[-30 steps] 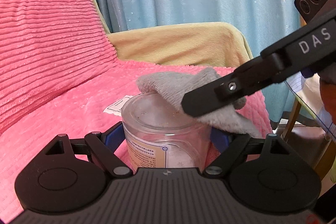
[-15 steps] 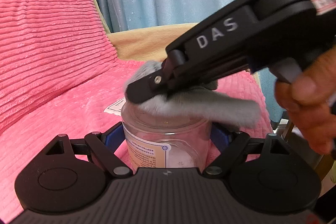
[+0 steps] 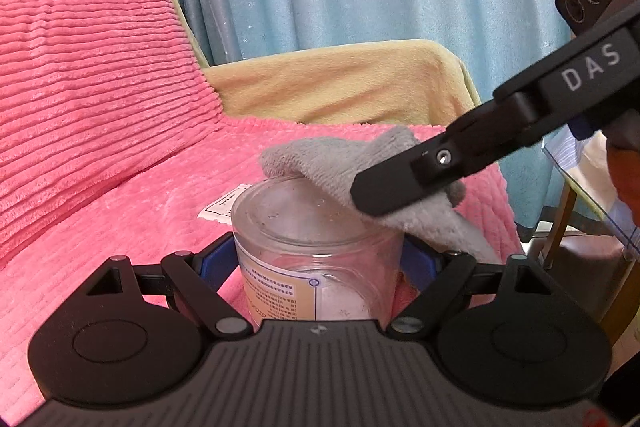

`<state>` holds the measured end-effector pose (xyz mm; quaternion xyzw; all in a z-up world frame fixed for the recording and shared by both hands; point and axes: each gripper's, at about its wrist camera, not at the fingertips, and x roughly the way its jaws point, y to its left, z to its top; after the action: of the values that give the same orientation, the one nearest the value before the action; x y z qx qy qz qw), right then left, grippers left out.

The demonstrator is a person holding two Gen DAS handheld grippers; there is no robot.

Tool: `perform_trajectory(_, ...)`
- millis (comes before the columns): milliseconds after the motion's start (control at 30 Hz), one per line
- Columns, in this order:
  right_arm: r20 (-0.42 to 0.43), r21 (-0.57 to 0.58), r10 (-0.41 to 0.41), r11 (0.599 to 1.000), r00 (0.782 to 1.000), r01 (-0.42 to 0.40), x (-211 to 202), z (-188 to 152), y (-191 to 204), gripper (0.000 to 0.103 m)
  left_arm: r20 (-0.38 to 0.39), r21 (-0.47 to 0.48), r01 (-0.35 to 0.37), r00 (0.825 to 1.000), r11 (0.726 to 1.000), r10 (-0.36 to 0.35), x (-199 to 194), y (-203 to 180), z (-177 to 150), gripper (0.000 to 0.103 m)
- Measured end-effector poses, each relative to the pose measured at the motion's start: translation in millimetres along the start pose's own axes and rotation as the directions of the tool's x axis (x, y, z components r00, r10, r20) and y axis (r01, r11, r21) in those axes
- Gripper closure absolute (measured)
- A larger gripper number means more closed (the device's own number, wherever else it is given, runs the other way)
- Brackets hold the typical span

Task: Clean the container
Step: 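Rub the cloth over the jar mouth with the right tool while the left tool holds the jar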

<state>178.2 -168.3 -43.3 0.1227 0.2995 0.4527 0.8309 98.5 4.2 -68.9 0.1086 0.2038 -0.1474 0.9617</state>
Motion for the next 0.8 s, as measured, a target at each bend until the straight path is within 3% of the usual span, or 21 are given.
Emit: perform_trajectory(800, 0.041, 0.009, -0.075, 0.997, 0.996, 0.074, 6.1, 6.5, -6.3, 0.101, -0.001, -0.007, 0.002, 1.0, 1.0, -0.002, 1.4, 2.8, -1.2, 0.018)
